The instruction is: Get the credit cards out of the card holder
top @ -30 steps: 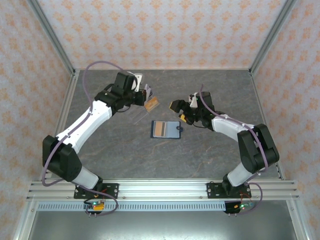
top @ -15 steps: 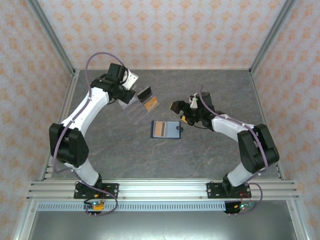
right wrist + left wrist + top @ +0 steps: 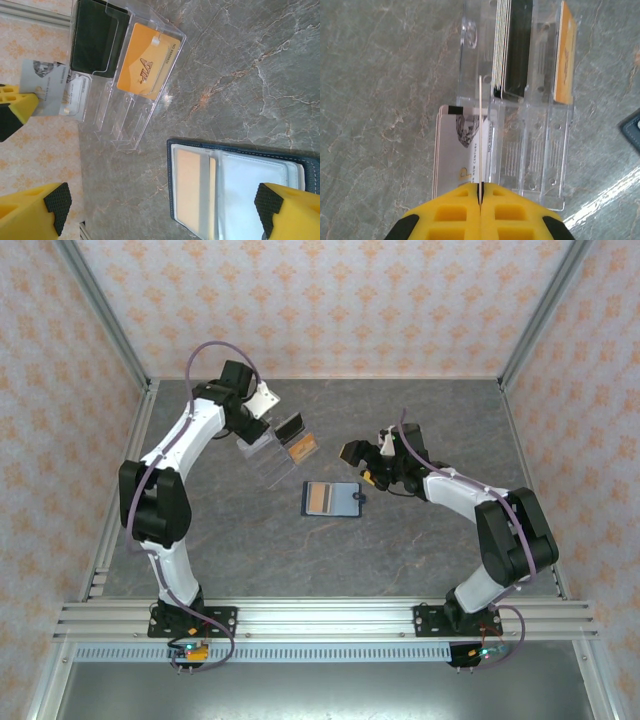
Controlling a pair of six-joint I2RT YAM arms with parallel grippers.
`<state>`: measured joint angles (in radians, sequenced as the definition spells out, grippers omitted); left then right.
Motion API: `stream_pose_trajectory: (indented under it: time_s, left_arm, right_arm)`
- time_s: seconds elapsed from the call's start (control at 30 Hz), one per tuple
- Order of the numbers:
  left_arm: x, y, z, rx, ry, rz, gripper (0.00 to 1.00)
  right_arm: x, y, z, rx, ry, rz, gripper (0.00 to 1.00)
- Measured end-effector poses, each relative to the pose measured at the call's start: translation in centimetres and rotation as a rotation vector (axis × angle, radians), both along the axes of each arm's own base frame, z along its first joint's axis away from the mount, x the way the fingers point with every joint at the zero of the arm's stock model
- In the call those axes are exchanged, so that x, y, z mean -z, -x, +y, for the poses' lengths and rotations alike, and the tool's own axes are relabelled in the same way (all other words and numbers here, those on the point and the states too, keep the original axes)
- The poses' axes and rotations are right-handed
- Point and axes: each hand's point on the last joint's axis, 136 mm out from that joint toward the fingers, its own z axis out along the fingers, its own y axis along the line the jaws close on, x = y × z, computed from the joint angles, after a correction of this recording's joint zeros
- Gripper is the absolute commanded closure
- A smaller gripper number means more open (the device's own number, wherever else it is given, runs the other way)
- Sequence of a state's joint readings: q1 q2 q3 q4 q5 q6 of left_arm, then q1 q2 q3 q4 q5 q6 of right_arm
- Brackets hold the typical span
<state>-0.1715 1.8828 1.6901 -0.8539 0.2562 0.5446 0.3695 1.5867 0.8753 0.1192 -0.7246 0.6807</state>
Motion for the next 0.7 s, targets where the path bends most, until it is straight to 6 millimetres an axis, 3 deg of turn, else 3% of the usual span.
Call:
stream_pose_trajectory:
  time_s: [0.3, 0.7]
  left_arm:
    - [0.0, 0.1, 1.6, -0.007, -0.014, 0.013, 1.00]
    - [0.1, 0.1, 1.3, 0.026, 0.014, 0.019, 1.00]
  right_arm:
    - [0.3, -0.1, 0.1, 0.001, 0.003, 0.011, 0.04]
    - [0.7, 0.0, 0.1, 0.000, 0.004, 0.030, 0.05]
